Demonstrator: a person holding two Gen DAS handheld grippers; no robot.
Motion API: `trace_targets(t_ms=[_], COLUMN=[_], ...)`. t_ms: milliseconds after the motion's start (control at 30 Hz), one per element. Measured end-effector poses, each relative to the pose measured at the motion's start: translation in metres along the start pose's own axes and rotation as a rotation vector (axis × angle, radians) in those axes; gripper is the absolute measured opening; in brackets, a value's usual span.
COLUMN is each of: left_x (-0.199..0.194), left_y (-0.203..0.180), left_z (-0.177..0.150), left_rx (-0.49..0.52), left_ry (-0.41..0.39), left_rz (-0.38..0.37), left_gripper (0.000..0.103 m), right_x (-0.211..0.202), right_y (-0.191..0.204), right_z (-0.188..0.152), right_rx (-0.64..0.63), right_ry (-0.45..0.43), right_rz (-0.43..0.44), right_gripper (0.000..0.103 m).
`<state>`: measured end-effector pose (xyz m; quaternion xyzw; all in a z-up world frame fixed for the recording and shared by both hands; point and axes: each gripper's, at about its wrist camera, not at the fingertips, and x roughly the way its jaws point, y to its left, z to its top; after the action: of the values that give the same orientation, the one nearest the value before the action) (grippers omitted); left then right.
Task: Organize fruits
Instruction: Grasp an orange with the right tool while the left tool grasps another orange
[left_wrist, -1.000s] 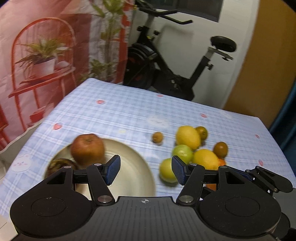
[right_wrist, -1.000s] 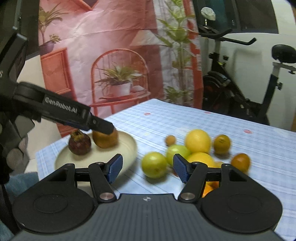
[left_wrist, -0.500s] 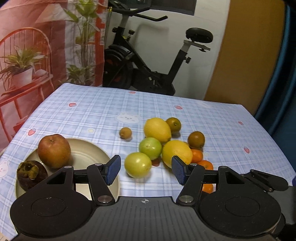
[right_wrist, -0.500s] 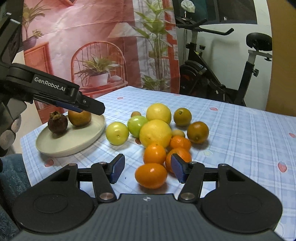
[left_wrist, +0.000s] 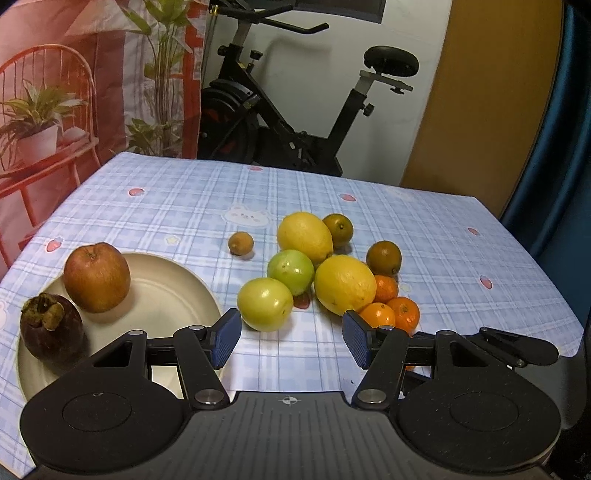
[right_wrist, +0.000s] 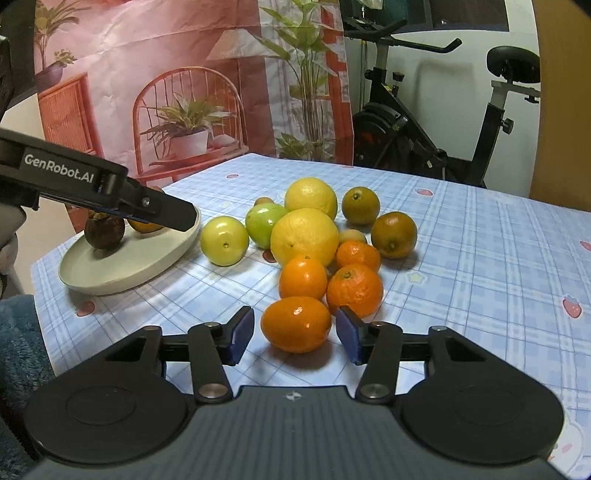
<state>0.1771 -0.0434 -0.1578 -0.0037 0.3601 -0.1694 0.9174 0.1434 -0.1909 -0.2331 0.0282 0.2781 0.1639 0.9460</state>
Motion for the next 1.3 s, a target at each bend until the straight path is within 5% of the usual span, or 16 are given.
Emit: trace_targets(t_ms=[767,933,1300], left_x=[0.015,0.033,0.061], left_y=[-0.003,-0.017,-0.044], left_z=[0.003,0.003,-0.002], left_rx=[0.035,0.044,0.110], left_ry=[0.028,0.074,0.106], left_rz=[-0.073,-0.157,-0.192], left_gripper=[0.063,0.051,0.042], right_x=[-0.003,-0.011,-0.017], right_y=[-0.011,-0.026,-0.040], right_z=[-0.001,-0.002,-0.004], right_rx=[0.032,0.095,0.163], right_ry=[0.018,0.001,-0.009], right_rz=[-0.044,-0.101,-0.138], right_gripper=[0.046,0.046,0.046])
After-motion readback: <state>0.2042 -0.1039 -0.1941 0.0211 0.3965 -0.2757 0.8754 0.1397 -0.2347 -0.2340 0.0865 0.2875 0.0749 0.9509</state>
